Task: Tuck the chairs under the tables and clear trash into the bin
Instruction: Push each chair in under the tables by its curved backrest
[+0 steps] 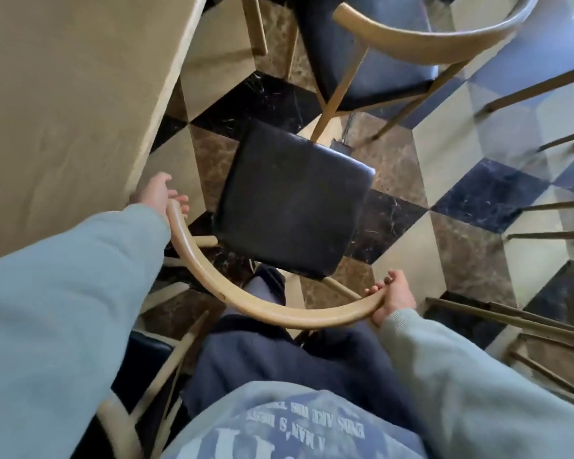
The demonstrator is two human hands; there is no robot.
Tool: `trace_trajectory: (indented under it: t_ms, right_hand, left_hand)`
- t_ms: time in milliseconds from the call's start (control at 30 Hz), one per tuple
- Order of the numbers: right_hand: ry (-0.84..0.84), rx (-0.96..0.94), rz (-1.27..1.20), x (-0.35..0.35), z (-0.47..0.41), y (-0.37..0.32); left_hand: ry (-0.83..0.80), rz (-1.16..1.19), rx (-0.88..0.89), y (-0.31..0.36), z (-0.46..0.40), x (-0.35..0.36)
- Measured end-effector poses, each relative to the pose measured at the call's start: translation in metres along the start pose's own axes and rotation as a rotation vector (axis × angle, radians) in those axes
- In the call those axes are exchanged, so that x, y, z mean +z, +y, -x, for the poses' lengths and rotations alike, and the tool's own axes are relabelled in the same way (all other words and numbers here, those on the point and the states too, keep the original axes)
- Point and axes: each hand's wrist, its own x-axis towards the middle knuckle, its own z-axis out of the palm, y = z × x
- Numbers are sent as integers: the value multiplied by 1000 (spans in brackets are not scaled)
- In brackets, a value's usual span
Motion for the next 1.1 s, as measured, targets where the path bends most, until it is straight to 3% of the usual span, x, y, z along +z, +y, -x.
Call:
trace_trajectory:
  t_ms: [167, 400, 667, 833, 1000, 1100]
  right_hand:
    - [163, -54, 20, 14, 12, 2]
    - [140, -184, 138, 61, 27, -38]
    - [-28, -362, 369, 137, 45, -79]
    - [-205, -509, 388, 206, 52, -84]
    - [-398, -528, 641, 277, 51, -100]
    - [-428, -539, 780, 317, 61, -103]
  left_hand:
    - [-74, -71, -132, -12, -9, 0]
    - [19, 125, -219, -24, -1, -15]
    - [163, 378, -302, -62, -4, -36]
    - [276, 567, -387, -94, 1, -45]
    - [435, 819, -436, -111, 23, -34]
    - [469, 965, -454, -121, 37, -27]
